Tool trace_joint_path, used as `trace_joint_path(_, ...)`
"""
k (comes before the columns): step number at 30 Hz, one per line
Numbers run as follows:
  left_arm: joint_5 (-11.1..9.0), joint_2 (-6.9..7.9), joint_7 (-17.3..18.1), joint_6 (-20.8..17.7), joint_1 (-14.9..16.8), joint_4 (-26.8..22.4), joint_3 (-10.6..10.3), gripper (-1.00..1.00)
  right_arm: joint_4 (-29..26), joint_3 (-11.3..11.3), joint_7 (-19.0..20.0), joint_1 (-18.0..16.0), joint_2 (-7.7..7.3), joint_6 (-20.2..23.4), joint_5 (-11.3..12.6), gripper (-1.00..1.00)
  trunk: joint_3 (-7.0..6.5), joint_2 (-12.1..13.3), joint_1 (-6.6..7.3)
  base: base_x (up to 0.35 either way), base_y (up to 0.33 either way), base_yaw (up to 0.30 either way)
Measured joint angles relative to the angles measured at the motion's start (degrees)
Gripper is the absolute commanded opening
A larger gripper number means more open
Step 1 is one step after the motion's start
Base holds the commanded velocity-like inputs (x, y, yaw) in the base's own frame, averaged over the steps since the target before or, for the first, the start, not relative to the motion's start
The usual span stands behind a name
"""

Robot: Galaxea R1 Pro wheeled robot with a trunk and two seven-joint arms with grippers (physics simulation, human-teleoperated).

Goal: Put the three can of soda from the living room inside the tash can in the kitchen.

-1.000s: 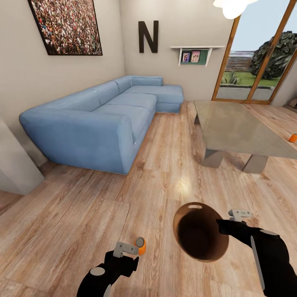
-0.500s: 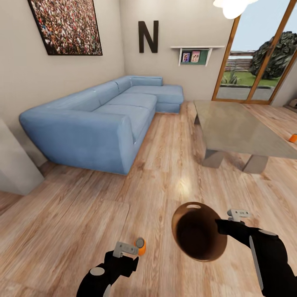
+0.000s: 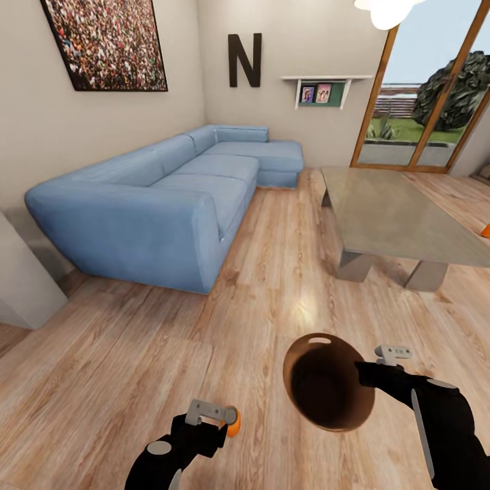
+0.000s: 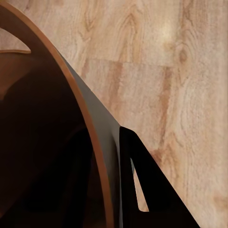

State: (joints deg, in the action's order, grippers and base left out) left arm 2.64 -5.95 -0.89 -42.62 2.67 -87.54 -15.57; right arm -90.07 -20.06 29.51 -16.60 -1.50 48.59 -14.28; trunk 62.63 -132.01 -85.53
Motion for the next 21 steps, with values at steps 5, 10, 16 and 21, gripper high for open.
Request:
trace_joint_path(5,0.00,0.04,-0.01,0.03,0.02,0.00,0.03,1.00,0.01,0.00,0.00,0.01,-0.05,0.01,-0.09,-1.00,0.00,0.00,0.00,0.069,0.000,0.000)
trace_joint_path(10,0.00,0.06,-0.07,0.00,-0.01,0.00,0.01,1.00,0.00,0.00,0.00,0.00,-0.02,0.00,0.01,-1.00,0.00,0.00,0.00,0.290,0.000,0.000)
trace_joint_path(16,0.00,0.05,-0.08,-0.01,-0.01,0.00,0.01,1.00,0.00,0.00,0.00,0.00,0.00,-0.01,-0.04,-1.00,0.00,0.00,0.00,0.320,0.000,0.000)
trace_joint_path(21,0.00,0.05,-0.12,0.01,-0.01,0.00,0.02,1.00,0.00,0.00,0.00,0.00,0.00,0.01,0.01,-1.00,0.00,0.00,0.00,0.120,0.000,0.000)
